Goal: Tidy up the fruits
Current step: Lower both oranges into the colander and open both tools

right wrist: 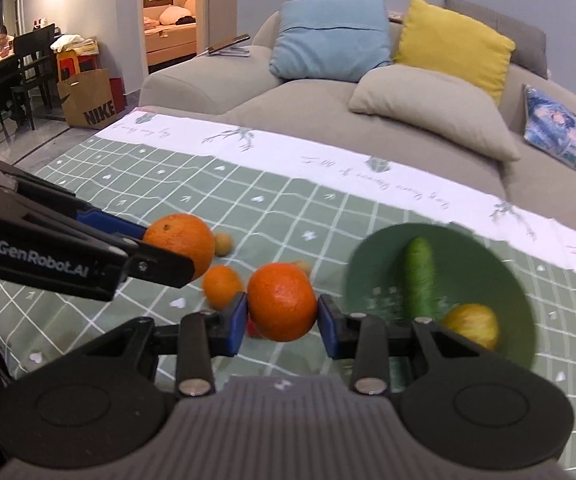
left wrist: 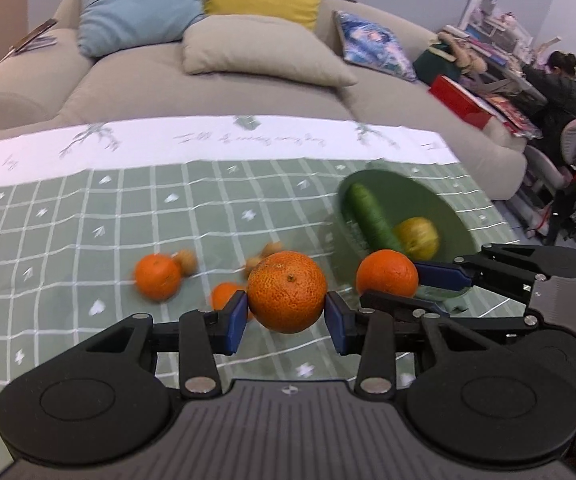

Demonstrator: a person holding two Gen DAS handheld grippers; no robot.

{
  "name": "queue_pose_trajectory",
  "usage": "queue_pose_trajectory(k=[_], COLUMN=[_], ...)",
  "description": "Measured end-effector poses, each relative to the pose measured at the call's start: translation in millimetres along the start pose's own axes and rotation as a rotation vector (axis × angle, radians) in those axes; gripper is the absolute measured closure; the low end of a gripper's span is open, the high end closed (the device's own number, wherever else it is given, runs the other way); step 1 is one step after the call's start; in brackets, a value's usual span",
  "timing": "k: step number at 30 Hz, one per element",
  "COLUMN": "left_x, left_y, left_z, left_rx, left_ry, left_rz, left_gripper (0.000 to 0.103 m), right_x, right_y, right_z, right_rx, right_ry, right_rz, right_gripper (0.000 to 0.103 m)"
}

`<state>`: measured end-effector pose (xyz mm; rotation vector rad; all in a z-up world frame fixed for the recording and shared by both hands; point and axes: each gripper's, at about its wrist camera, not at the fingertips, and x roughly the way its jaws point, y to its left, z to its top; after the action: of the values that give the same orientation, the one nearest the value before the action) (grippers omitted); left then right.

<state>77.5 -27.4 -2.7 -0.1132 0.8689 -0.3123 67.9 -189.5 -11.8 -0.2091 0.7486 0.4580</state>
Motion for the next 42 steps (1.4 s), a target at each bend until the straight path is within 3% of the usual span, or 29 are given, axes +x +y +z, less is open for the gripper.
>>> queue_pose_trajectory(k=[9,18,30,36,42], left_x=[29,77,126,142,148], left_y=[-43,-69,-82,-86,-88], left_z=[30,50,58,58,57], left_rx=[0.003,-0.071,-0.188,-0.202,-0.191], left_ry=[0.034,0.178,0.352,0.427,0.452], left_rz=[-0.074,-0.076,-0.060,-0.043,-0.034], left_gripper=[0.056,0.056,0.056,0.056,0.055], right_x=[-2,24,61,72,77], right_y=[-57,-107,-131,-137,-139], right_z=[5,7,-3,-7,-11], right_rx=[-0.008,-0.013,-0.070,-0.067,-0.054], right_ry=[0.095,0.271,0.471,0.521,0.546], right_rz=[-0.036,-0.019,0.022,0.047,0.054], right_gripper=[0.069,0.069,0.069,0.069,0.068])
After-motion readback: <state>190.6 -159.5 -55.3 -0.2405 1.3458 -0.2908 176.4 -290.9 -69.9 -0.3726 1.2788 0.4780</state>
